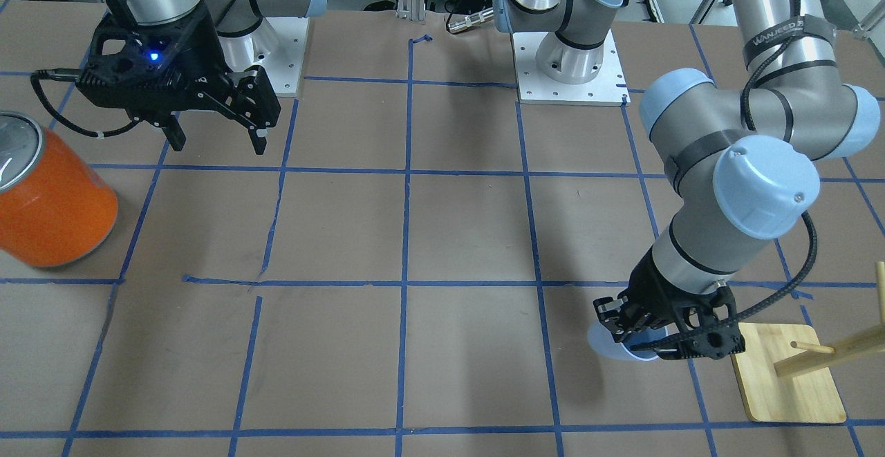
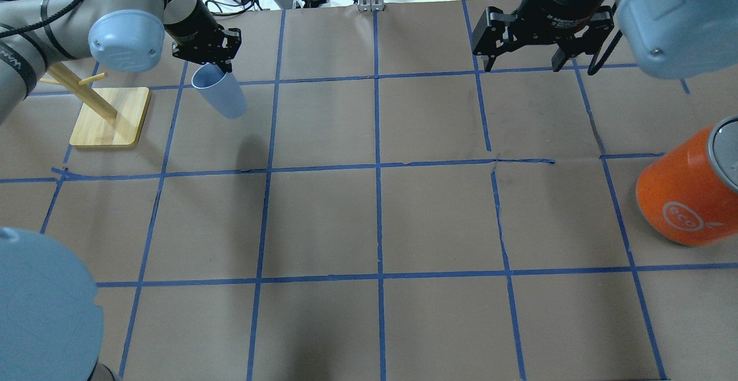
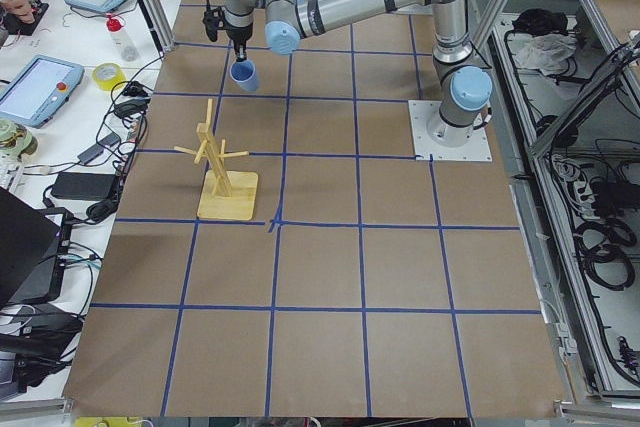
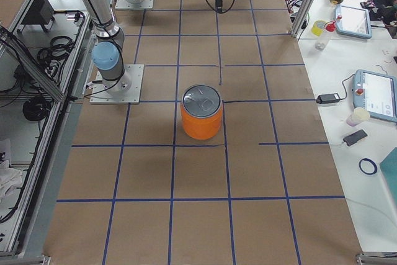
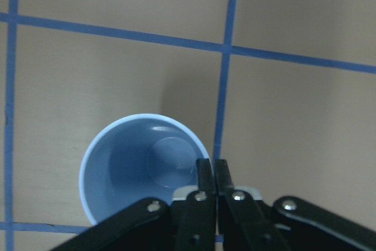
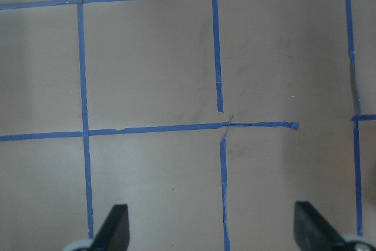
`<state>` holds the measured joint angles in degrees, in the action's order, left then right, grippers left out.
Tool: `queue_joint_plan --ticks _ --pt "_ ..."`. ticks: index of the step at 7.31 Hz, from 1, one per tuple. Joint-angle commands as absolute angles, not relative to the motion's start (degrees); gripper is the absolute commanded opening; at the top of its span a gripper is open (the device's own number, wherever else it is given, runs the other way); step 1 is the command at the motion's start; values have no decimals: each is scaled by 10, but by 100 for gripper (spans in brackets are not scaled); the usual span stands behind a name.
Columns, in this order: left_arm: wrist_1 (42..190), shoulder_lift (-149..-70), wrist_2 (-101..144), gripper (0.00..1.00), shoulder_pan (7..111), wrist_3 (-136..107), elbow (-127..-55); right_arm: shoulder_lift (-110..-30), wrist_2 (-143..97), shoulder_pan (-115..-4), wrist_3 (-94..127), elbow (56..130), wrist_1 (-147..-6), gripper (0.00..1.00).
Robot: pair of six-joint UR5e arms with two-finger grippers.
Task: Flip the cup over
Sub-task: 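Lift the cup with the left gripper and stand it upright near the wooden tray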
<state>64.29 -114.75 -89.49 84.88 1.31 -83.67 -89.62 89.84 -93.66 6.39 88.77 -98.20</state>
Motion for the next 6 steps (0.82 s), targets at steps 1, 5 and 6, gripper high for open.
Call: queue_joint_plan --ticks 1,5,6 --pt "642 -1181 -950 0 846 78 -827 -896 898 -937 63 888 -984 100" --pt "585 -1212 -948 0 843 114 -824 -895 897 -937 64 888 -986 100" --pt "550 -1213 -943 0 843 110 -830 -895 897 -937 64 888 -986 100"
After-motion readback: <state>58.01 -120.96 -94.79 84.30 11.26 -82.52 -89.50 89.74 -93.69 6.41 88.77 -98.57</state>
